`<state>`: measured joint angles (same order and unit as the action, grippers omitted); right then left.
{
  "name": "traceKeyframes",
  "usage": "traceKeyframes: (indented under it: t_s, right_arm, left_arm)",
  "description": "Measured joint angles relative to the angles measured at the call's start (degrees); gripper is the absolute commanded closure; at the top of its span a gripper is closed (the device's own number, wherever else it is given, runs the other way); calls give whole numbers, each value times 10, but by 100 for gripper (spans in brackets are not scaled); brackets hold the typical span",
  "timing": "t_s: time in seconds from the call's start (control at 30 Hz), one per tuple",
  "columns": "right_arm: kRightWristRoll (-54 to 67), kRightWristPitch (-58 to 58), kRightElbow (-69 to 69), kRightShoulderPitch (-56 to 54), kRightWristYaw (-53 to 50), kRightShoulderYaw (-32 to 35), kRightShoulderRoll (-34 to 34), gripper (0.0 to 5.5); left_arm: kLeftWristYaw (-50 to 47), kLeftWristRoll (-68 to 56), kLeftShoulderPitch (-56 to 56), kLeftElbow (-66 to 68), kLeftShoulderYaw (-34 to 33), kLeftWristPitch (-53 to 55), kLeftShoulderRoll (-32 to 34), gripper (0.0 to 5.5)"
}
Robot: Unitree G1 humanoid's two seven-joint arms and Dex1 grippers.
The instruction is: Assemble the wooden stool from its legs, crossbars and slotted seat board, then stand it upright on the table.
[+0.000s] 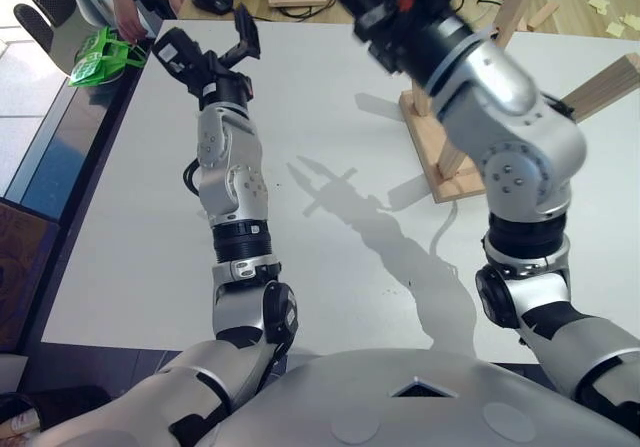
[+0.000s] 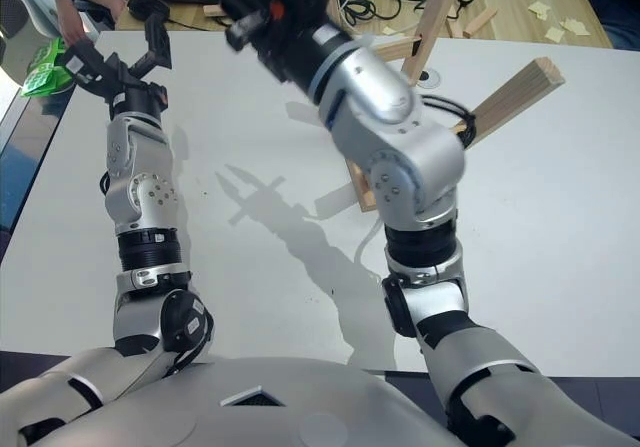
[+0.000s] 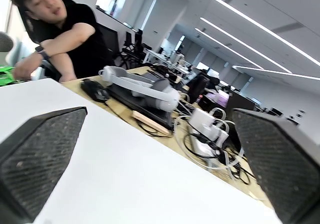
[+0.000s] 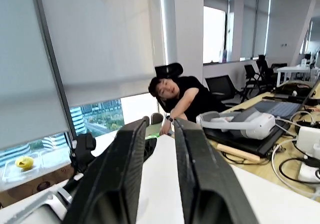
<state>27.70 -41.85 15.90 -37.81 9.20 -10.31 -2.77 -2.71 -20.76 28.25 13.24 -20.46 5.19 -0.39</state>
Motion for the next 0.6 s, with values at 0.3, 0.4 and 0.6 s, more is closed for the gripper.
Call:
traceKeyframes:
  t_s: [0.3, 0.4, 0.6]
  right_arm:
    - [-154, -60, 16, 40, -31, -88, -86, 447]
    - [-165, -86, 46, 74, -9, -68, -140, 447]
    - [-207, -87, 102, 184, -10, 12, -229, 447]
  left_arm:
    - [14, -2, 13, 66, 3, -28, -1, 10]
    - [18, -2, 14, 71, 3, -36, 1, 10]
    - [20, -2, 13, 73, 2, -37, 5, 10]
